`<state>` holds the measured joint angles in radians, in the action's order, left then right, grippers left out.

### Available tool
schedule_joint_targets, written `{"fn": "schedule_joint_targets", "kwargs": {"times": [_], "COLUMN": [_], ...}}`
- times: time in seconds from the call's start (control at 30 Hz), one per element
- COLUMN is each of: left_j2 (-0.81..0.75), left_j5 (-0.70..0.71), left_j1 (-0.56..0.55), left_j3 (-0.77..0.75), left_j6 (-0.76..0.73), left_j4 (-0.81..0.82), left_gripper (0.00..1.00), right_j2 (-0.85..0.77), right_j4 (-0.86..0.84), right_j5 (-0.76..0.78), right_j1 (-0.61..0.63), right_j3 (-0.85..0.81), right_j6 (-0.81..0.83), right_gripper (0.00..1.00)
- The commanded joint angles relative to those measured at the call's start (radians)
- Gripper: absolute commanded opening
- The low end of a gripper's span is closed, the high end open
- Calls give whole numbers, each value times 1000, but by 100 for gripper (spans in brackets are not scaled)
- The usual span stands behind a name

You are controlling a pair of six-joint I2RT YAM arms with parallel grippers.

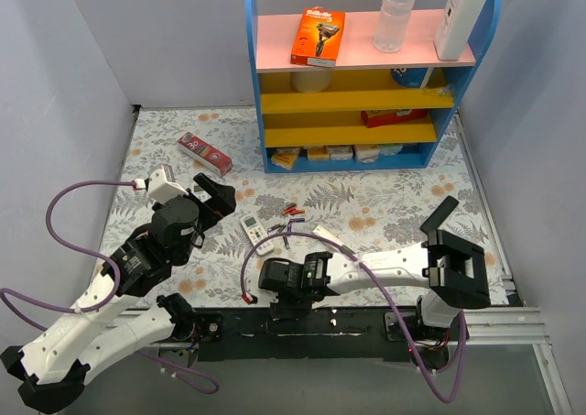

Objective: Load the batteries into the remote control
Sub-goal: Pick up the battery cover at the center of the board.

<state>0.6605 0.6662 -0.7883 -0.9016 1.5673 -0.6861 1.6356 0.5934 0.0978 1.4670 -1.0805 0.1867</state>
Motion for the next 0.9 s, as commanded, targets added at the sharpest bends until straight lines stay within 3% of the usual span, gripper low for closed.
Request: {"fn": "schedule_joint_targets", "kwargs": {"times": [0.0, 0.4, 0.87], "left_j2": [7, 8, 4], "left_j5": [-20, -28, -17], "left_j1": [3, 3, 4], "left_j3": [-20, -13, -16], "left_j6": [31, 19, 7], "left_j4": [-20, -7, -10], "left_gripper": [98, 98, 98], "right_j2": [58, 156, 283], "right_j4": [-7, -27, -37], "right_j5": [29, 42, 39], "right_j1": [30, 39, 39], "right_j3": [-18, -29, -50], "right_j6": [16, 37, 92], "right_gripper": [68, 53, 50]}}
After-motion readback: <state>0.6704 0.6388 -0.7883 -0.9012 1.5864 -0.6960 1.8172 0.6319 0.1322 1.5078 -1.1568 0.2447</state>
